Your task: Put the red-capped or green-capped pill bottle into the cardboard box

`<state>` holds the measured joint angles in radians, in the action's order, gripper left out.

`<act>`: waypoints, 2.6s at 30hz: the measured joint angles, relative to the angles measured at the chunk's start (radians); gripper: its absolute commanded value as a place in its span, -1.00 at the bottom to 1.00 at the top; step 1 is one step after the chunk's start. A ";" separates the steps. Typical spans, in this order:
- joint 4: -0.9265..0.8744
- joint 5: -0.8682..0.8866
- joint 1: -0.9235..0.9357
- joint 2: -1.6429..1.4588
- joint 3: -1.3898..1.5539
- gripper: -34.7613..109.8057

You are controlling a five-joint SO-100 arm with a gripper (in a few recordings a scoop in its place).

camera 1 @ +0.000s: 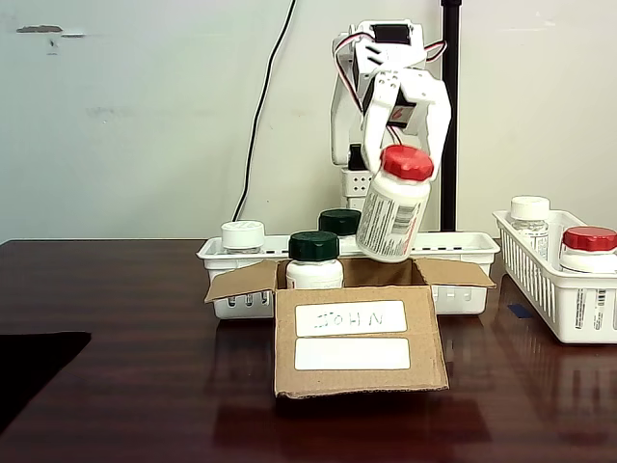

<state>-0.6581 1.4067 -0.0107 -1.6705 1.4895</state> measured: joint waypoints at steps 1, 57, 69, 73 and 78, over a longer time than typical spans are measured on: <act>0.003 0.000 0.003 0.006 0.000 -0.50; -0.574 0.195 0.078 -0.962 0.614 -0.51; -0.577 0.219 0.091 -1.598 1.103 -0.51; -0.578 0.202 0.075 -1.680 1.181 -0.51; -0.578 0.176 0.066 -1.680 1.233 -0.51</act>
<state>-1.2364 1.5831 0.0552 -3.3502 2.7228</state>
